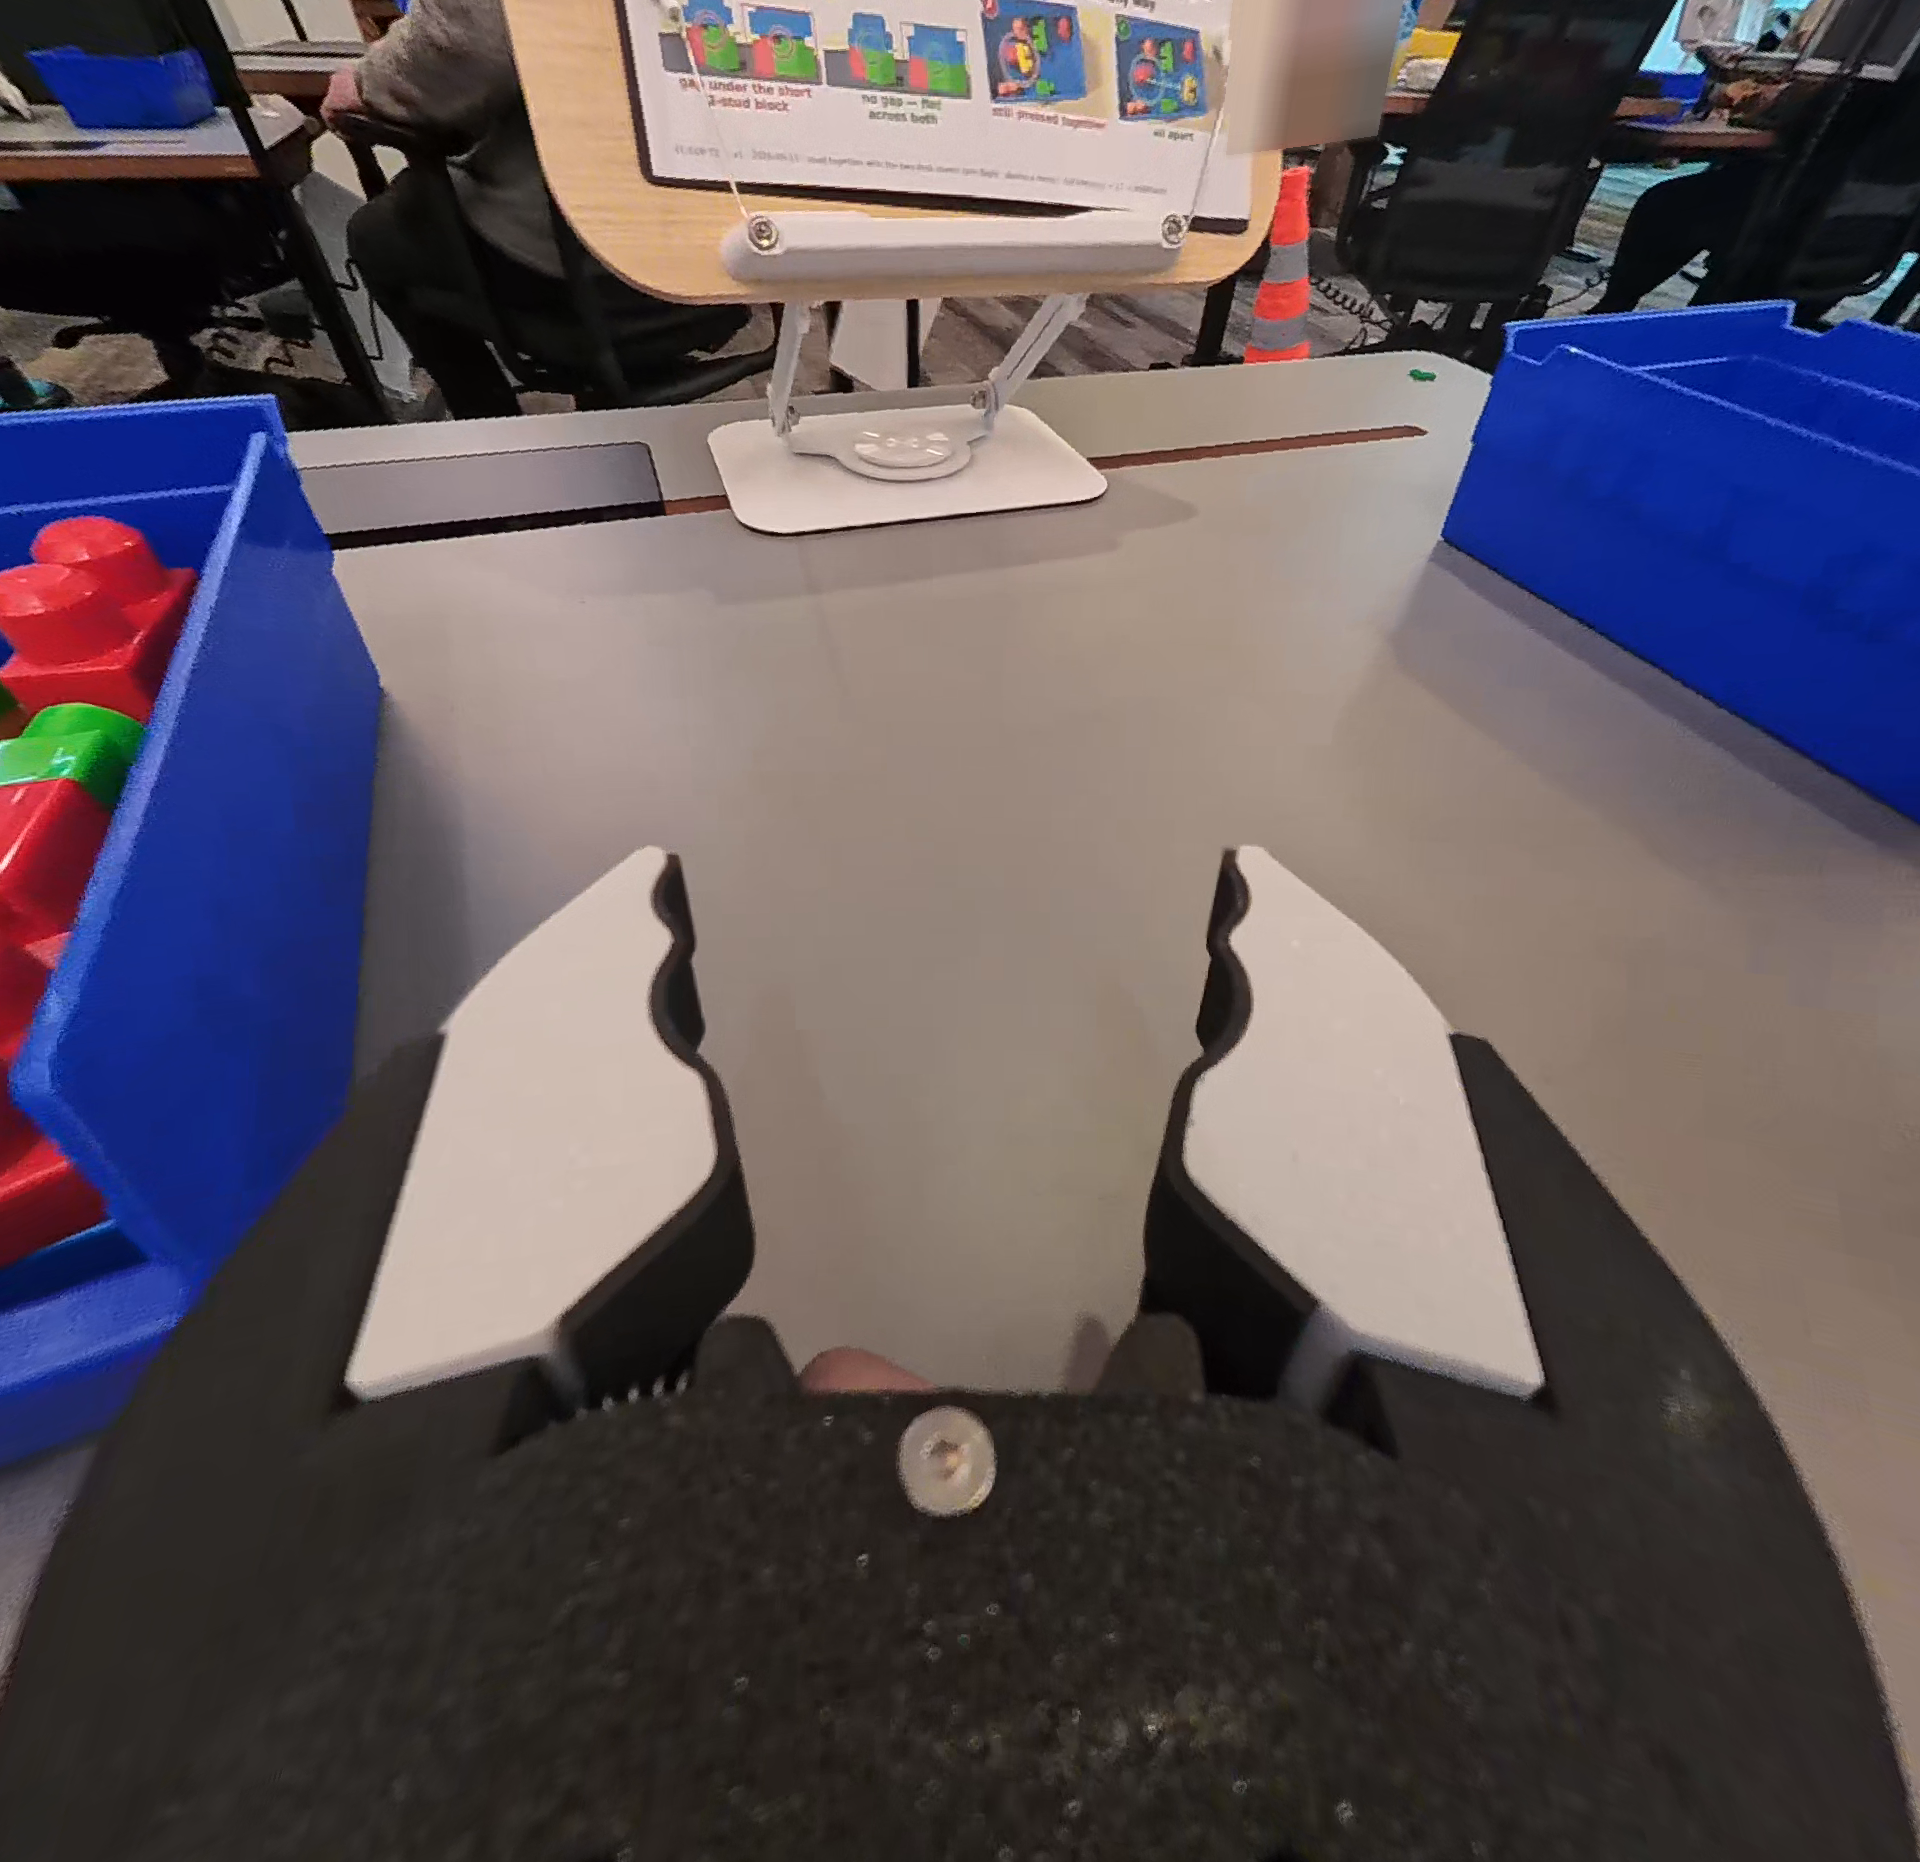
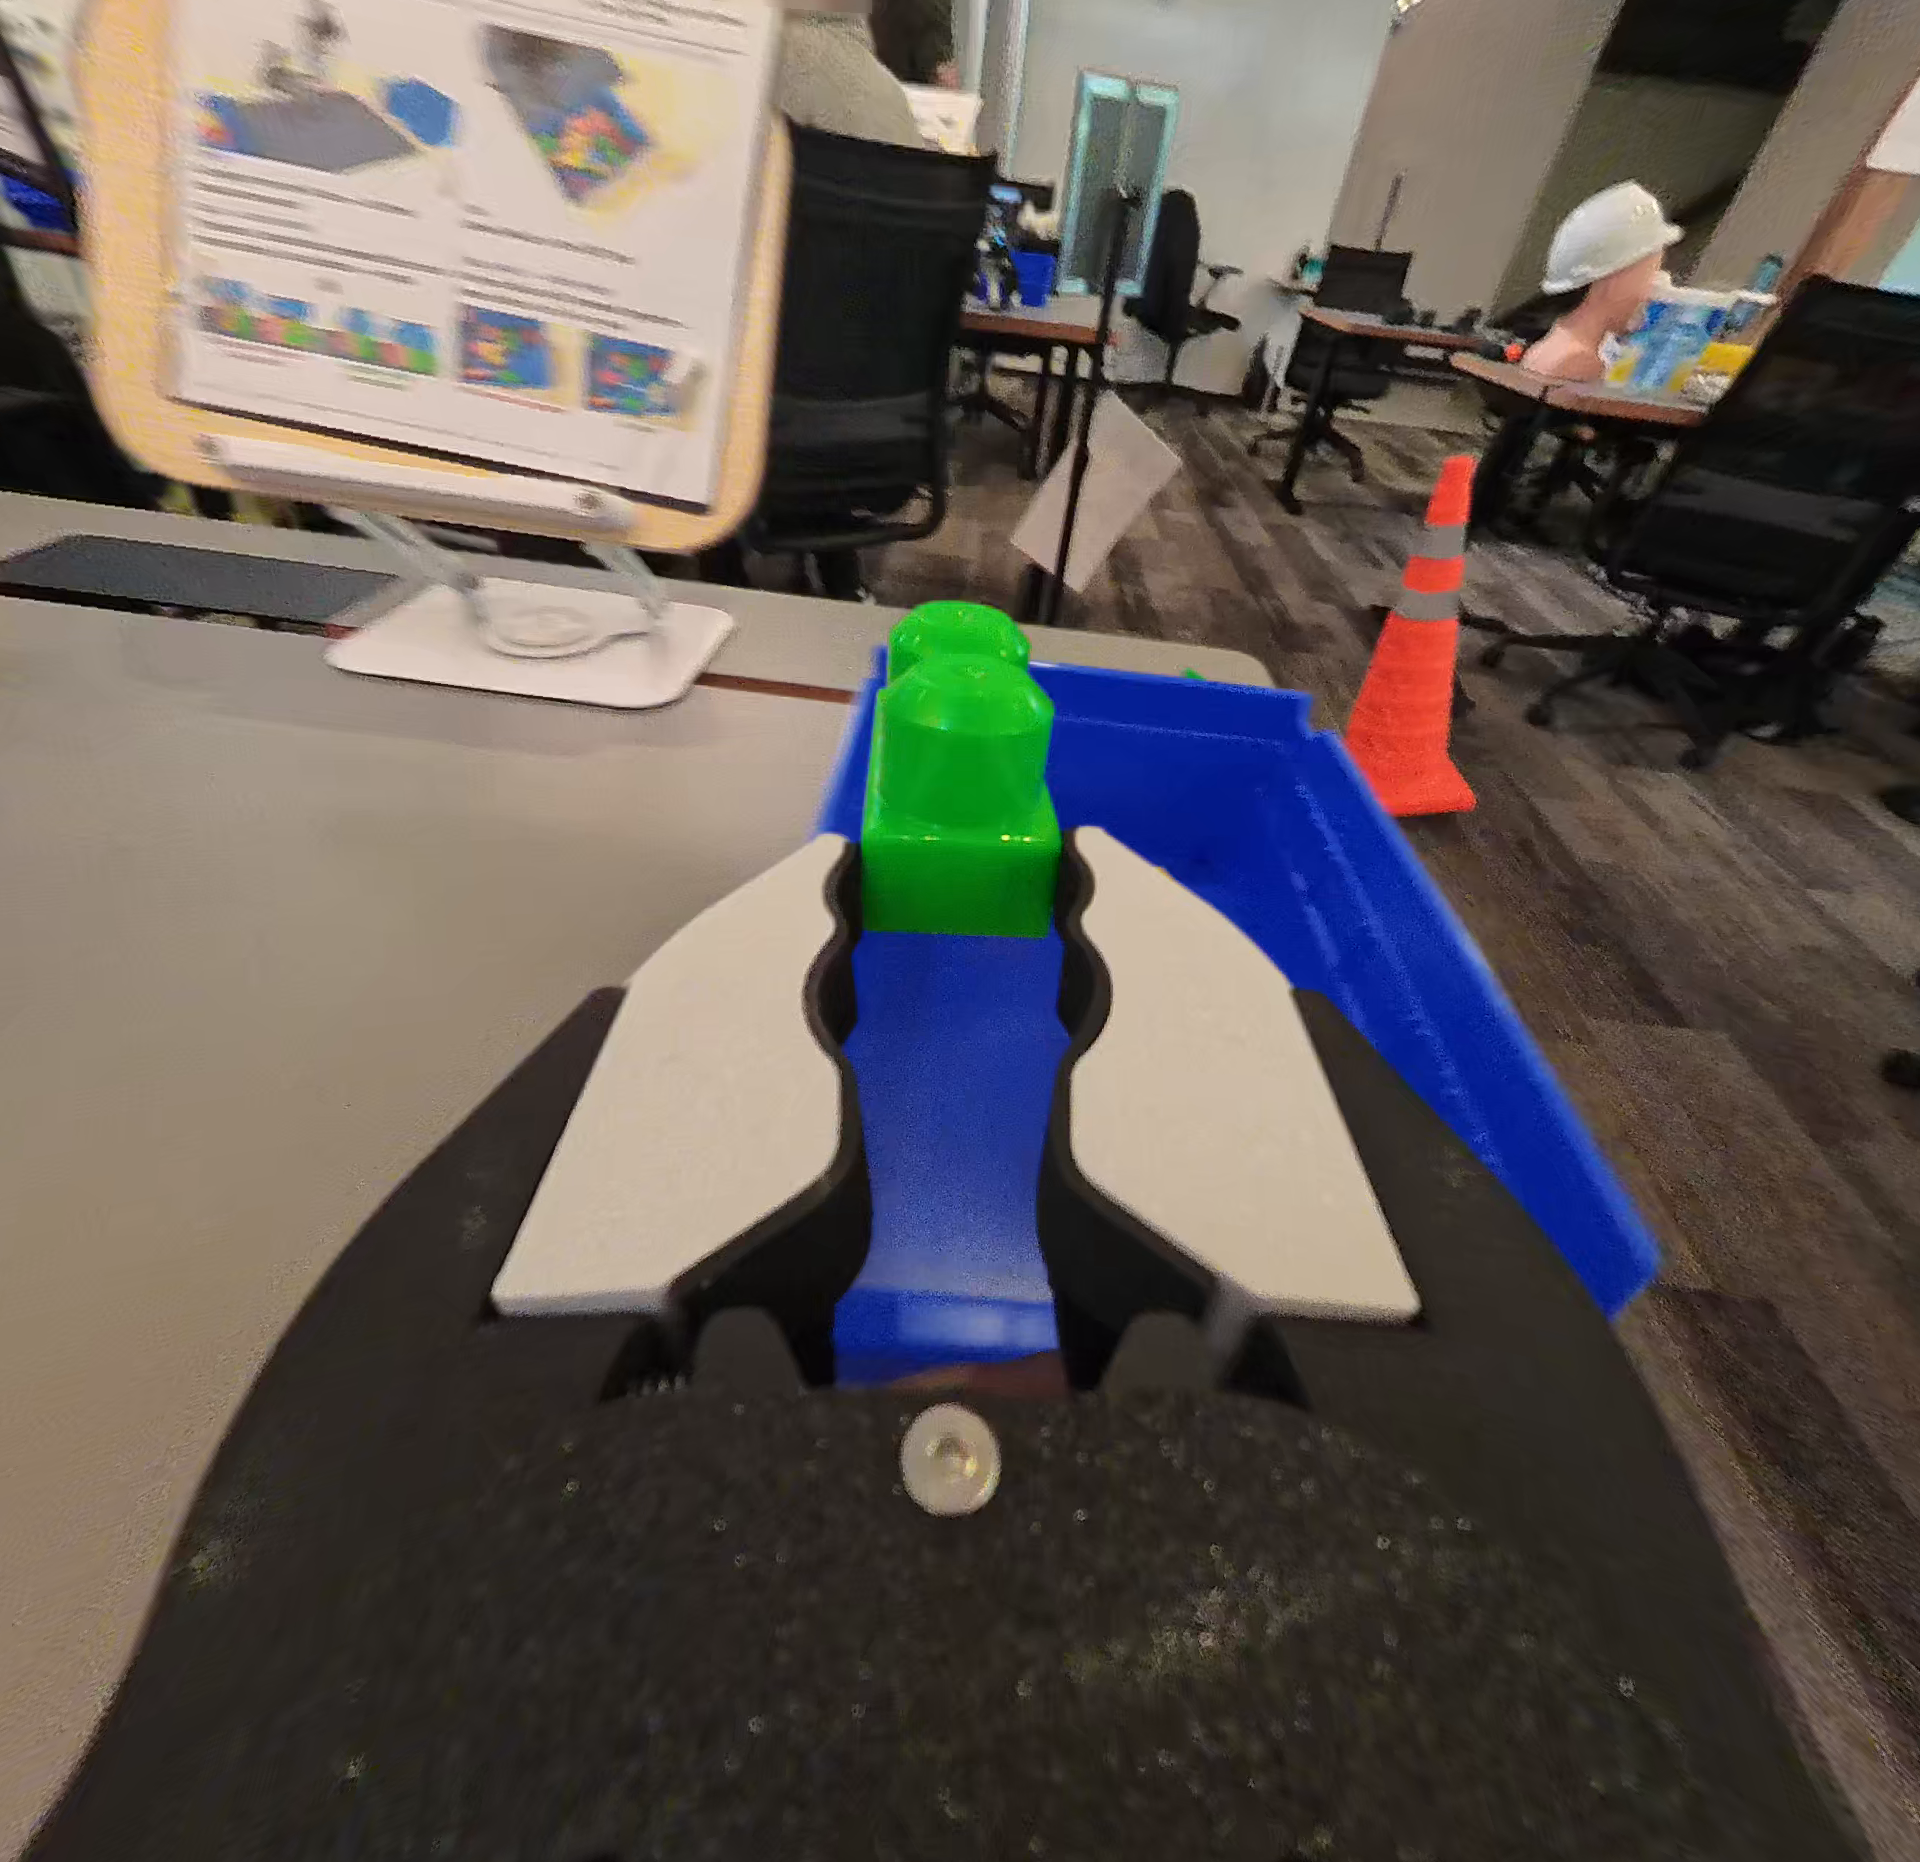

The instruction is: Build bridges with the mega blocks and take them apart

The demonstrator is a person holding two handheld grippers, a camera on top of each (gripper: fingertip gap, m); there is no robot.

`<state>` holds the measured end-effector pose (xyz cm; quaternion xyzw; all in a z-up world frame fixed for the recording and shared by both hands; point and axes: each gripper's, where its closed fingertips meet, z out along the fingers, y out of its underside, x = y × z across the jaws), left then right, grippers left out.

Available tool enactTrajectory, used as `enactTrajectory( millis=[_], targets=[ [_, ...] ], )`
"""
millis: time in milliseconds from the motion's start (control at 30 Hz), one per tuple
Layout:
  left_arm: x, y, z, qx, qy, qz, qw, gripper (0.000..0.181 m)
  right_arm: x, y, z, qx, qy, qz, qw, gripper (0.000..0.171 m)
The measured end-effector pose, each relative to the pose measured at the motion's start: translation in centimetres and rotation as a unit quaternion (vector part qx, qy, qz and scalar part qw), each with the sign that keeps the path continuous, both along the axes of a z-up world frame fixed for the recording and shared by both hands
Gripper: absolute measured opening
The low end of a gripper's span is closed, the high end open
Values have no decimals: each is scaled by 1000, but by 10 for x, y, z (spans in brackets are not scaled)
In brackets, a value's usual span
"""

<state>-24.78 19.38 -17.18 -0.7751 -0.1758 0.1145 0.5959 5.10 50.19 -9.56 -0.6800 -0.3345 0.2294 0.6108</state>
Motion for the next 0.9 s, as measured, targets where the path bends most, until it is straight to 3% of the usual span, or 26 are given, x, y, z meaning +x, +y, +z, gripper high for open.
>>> enactTrajectory(
  millis=[133, 267, 467, 900],
  targets=[
    [8, 4, -2, -7, 0, -15, 1000, 92, 8, 85, -37, -71, -57, -28, 996, 36],
    [13, 5, -2, -10, 3, -23, 1000, 91, 8, 129, -85, -158, -140, -57, 976, 36],
    [15, 5, 4, -4, 13, -27, 1000, 89, 5, 146, -117, -199, -212, -81, 953, 36],
    [23, 7, -2, -13, 7, -45, 999, 88, 7, 151, -142, -260, -269, -91, 923, 37]
  ],
)
